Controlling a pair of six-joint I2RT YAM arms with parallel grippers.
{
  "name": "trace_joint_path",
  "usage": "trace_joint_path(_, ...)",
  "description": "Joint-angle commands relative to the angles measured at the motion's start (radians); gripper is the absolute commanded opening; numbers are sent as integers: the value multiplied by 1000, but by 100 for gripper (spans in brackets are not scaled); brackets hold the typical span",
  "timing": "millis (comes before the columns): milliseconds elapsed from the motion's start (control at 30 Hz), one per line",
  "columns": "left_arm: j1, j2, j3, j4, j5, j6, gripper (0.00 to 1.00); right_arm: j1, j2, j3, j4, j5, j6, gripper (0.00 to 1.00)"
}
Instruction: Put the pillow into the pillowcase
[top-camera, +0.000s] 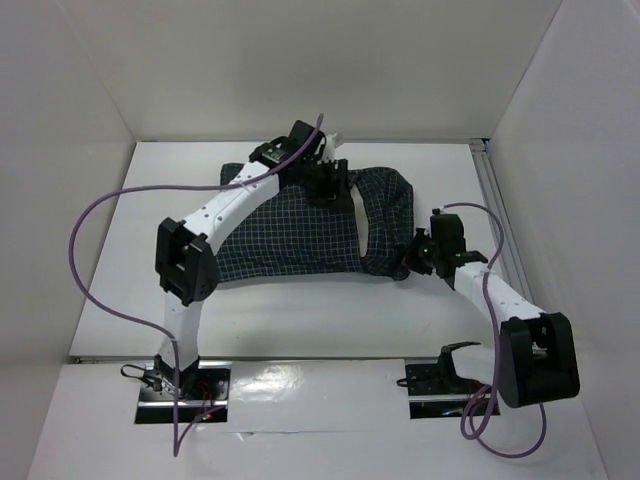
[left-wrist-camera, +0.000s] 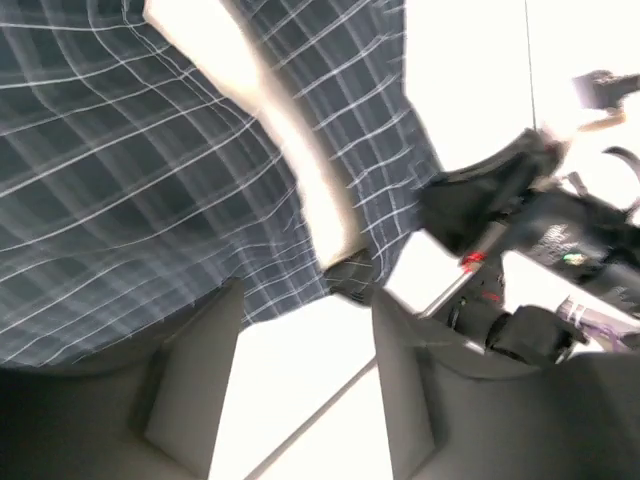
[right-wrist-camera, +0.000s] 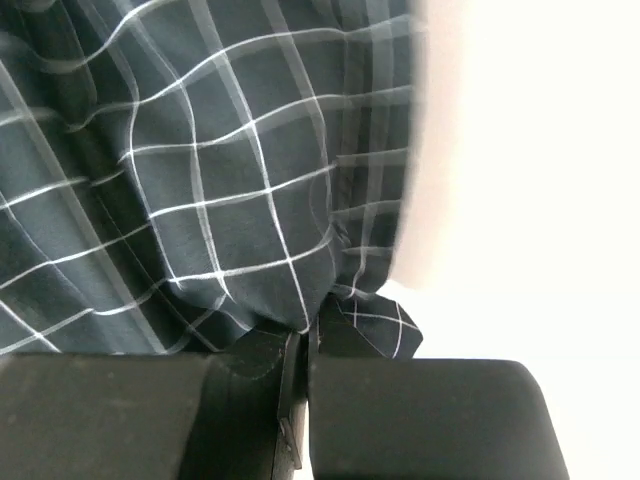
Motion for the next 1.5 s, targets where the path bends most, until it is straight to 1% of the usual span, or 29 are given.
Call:
trace_joint_path(0, 75, -146, -141, -29, -71, -13, 69, -54, -62, 17, -27, 86, 15, 0)
trace_joint_path(33, 151, -212, -227, -6, -104, -26, 69, -63, -74, 17, -15, 95, 15, 0)
trace_joint_path(67, 197, -283, -316, 13, -154, -68, 71, -74, -83, 17, 2, 95, 15, 1)
trace_joint_path(100, 245, -426, -501, 48, -180, -99, 78, -74, -83, 17, 12, 77, 15, 10)
trace_joint_path(133, 352, -496, -591, 48, -197, -133, 78, -74, -63, 17, 12, 61, 5, 27)
trace_joint_path(167, 403, -565, -677, 70, -223, -168, 79, -74, -48, 31, 22, 45, -9, 49)
trace_joint_path(200, 450, -696, -836, 85, -234, -229, 86, -74, -30, 46, 5, 35, -32, 73)
trace_joint_path(267, 550, -817, -975, 135, -266, -285, 90, -83, -5, 68, -7, 35, -43, 81)
trace_joint_path(333, 589, -904, -1102, 165, -300, -329, 93, -94, -5, 68, -18, 24, -52, 89)
trace_joint_path(367, 625, -956, -1127, 165, -317, -339, 95, -94, -19, 68, -18, 9, -52, 91)
trace_joint_path(400, 644, -972, -1151, 165, -329, -339, 100, -94, -19, 59, -18, 9, -52, 93)
trace_joint_path(467, 702, -960, -1205, 195, -287, -311, 100, -94, -28, 59, -18, -11, -52, 94)
trace_joint_path(600, 702, -873, -1265, 257, -253, -265, 100, -94, -37, 59, -27, -20, -52, 95)
trace_joint_path(633, 702, -830, -1276, 284, -244, -265, 100, -94, -37, 59, -37, -20, -52, 95)
trace_joint_path(733, 702, -791, -1339, 372, -182, -254, 100, -103, -46, 49, -47, -20, -52, 95)
trace_joint_path(833, 702, -770, -1350, 396, -201, -267, 100, -103, -56, 49, -67, -20, -61, 96)
trace_joint_path(900, 702, -759, -1382, 454, -201, -267, 100, -103, -68, 37, -78, -20, -61, 96)
trace_joint_path(933, 702, -759, -1391, 471, -201, -267, 99, -103, -77, 37, -78, -20, -61, 98)
trace_joint_path(1000, 702, -738, -1391, 498, -201, -267, 96, -103, -77, 10, -78, -43, -52, 98)
trace_joint_path(1033, 702, -737, -1391, 514, -201, -267, 90, -103, -86, 9, -78, -55, -52, 98)
trace_joint_path(1100, 702, -737, -1400, 527, -201, -267, 83, -114, -86, -3, -78, -69, -52, 99)
trace_joint_path(1133, 702, -737, -1400, 536, -201, -267, 76, -114, -95, -13, -87, -69, -52, 99)
trace_joint_path(1167, 702, -737, -1400, 536, -210, -276, 59, -114, -106, -14, -98, -69, -52, 99)
trace_joint_path(1233, 702, -757, -1400, 536, -210, -285, 35, -114, -117, -23, -107, -60, -52, 99)
trace_joint_path(1267, 702, -767, -1400, 527, -210, -285, 25, -114, -128, -23, -107, -60, -52, 99)
trace_joint_path(1300, 702, -777, -1391, 518, -210, -296, 6, -114, -128, -23, -116, -60, -52, 99)
trace_joint_path(1333, 702, -788, -1391, 518, -210, -296, 0, -114, -128, -33, -116, -49, -52, 99)
trace_joint_path(1400, 693, -820, -1379, 504, -210, -296, 0, -114, -128, -43, -116, -49, -41, 99)
trace_joint_path(1467, 693, -848, -1379, 493, -198, -296, 0, -124, -137, -79, -97, -94, -41, 99)
